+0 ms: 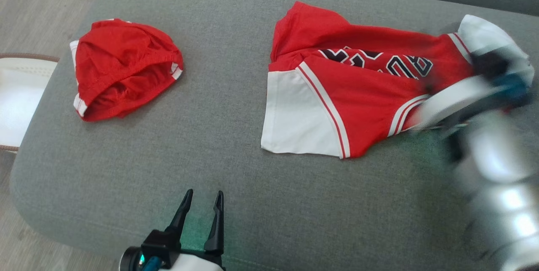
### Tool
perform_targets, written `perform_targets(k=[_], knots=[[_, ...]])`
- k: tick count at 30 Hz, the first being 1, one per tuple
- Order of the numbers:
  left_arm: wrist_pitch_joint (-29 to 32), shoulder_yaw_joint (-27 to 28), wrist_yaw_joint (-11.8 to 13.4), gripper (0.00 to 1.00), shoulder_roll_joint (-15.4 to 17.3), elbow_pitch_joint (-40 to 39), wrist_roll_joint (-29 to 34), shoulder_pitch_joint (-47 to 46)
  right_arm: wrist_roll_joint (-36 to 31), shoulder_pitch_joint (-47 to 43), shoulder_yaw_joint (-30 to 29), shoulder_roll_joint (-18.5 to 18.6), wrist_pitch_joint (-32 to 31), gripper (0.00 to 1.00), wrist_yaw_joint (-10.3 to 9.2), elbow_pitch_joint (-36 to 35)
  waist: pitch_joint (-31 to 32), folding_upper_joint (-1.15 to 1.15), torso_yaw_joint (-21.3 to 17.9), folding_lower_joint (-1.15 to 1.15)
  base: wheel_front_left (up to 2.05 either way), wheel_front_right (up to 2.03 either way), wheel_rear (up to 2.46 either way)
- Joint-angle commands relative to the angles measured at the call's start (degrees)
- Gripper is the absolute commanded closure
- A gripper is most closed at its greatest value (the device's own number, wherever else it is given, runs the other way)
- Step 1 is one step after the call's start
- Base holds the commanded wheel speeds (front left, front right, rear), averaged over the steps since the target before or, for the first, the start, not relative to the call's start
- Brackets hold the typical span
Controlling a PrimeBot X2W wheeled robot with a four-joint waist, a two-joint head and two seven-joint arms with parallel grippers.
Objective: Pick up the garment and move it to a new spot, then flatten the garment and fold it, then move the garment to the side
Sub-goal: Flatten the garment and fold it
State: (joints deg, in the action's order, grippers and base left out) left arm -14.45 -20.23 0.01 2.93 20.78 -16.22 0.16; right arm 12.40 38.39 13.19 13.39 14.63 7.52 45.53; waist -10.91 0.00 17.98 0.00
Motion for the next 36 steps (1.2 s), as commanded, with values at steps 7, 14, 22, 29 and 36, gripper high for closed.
perform_targets(k=[7, 14, 22, 29, 36], knots=[[-0.55, 1.1, 0.24, 0.0, -0.05, -0.71, -0.62, -1.71, 8.36, -8.63, 29.94, -0.99, -1.7, 0.0, -0.03, -6.8, 0.93, 0.0, 0.62, 0.0, 0.0, 0.0, 0.0], [-0.55, 1.25, 0.28, 0.0, -0.05, -0.48, -0.65, -1.14, 9.95, -7.76, 35.26, 2.43, -4.98, 0.0, -0.03, -1.63, 0.74, 0.0, 1.91, 0.0, 0.0, 0.0, 0.0], [-0.55, 1.4, 0.58, 0.0, -0.05, -0.71, -0.84, -0.68, 6.96, -8.42, 36.26, 1.07, -7.37, 1.0, -0.03, 4.47, 0.6, 0.0, 2.2, 0.0, 0.0, 0.0, 0.0], [-0.55, 2.99, 0.37, 0.0, -0.05, -0.72, -0.33, -0.2, 8.99, -10.92, 35.86, 3.66, -3.08, 1.0, -0.03, 5.36, 2.28, 0.0, -0.93, 0.0, 0.0, 0.0, 0.0], [-0.55, 5.44, -0.3, 0.0, -0.05, -0.84, 0.42, 0.37, 10.57, -13.98, 26.87, 10.72, -0.03, 1.0, -0.03, 6.95, 5.1, 0.0, -6.81, 0.0, 0.0, 0.0, 0.0]])
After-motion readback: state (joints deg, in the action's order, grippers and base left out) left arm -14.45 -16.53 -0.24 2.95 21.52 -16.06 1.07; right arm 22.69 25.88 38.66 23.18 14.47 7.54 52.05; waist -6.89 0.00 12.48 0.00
